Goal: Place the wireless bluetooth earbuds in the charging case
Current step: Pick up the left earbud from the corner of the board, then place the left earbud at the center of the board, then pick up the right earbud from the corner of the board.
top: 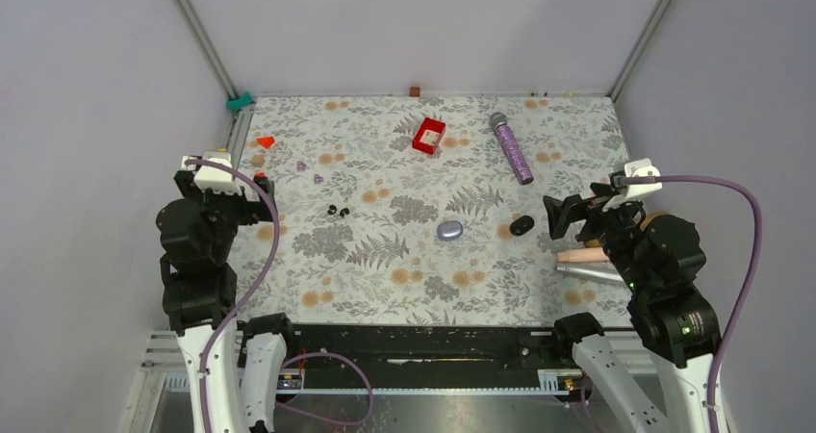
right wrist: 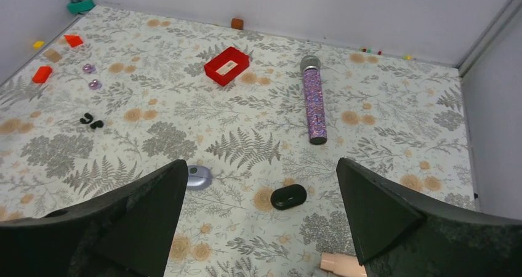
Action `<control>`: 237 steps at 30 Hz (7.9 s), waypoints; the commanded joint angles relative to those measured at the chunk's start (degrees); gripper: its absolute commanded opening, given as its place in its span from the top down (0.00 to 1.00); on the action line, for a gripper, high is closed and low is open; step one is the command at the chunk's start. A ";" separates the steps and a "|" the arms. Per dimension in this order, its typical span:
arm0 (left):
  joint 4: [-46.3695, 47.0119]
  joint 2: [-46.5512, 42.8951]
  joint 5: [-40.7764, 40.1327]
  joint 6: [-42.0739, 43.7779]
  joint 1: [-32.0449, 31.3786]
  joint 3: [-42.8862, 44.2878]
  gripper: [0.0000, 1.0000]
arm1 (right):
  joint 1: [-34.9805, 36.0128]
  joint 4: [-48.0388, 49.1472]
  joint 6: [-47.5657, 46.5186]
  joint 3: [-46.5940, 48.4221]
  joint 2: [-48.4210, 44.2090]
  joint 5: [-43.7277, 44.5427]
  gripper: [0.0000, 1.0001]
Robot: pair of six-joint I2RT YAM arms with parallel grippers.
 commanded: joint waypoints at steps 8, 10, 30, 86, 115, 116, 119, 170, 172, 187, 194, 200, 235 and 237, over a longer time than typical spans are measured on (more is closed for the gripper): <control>3.54 -2.18 5.19 -0.98 3.83 -1.16 0.01 | 0.31 2.09 -3.22 -1.78 -0.36 -11.41 0.01; 3.56 -2.38 5.47 -0.98 4.06 -1.37 0.01 | 0.27 2.08 -3.69 -2.05 -0.34 -12.89 0.01; 0.16 0.25 17.16 6.90 4.17 -7.33 0.01 | 0.27 -2.23 -13.57 -1.04 16.87 -8.27 0.01; -0.11 -0.11 21.21 7.82 5.53 -9.32 0.02 | 7.87 -8.75 -0.40 21.01 79.03 -16.22 0.46; 1.71 64.51 -9.90 -3.80 -4.76 26.55 0.01 | 8.35 -4.92 0.11 15.67 69.43 -18.78 0.43; 0.75 67.65 -10.62 -4.38 -5.30 28.86 0.02 | 8.35 -4.93 0.02 15.61 68.97 -18.99 0.43; -3.28 76.10 -11.78 -5.98 -5.85 36.85 0.09 | 8.38 -4.97 0.09 15.42 67.90 -20.13 0.43; -13.21 97.87 -18.42 -11.00 -10.82 53.40 0.94 | 8.35 -4.82 0.63 14.88 64.77 -22.54 0.43; -13.03 96.27 -18.03 -10.58 -13.35 52.67 0.94 | 8.35 -4.86 0.62 14.88 64.85 -22.53 0.43; -12.72 89.96 -13.04 -5.43 -35.96 51.96 0.85 | 8.35 -4.82 0.22 15.06 64.05 -21.18 0.43; -12.68 90.95 -7.72 -5.00 -45.94 53.14 0.76 | 7.40 -3.87 0.64 14.54 61.38 -17.47 0.43; -12.53 90.74 -4.93 -5.43 -47.33 53.71 0.44 | 4.58 -2.89 1.29 13.61 58.46 -17.87 0.43; -9.42 89.87 -14.61 -11.37 -14.43 37.67 0.20 | 3.52 -2.50 1.93 12.96 58.02 -20.68 0.43; -9.69 90.35 -14.82 -11.58 -14.29 38.05 0.23 | 3.52 -2.51 1.93 12.94 58.00 -20.76 0.43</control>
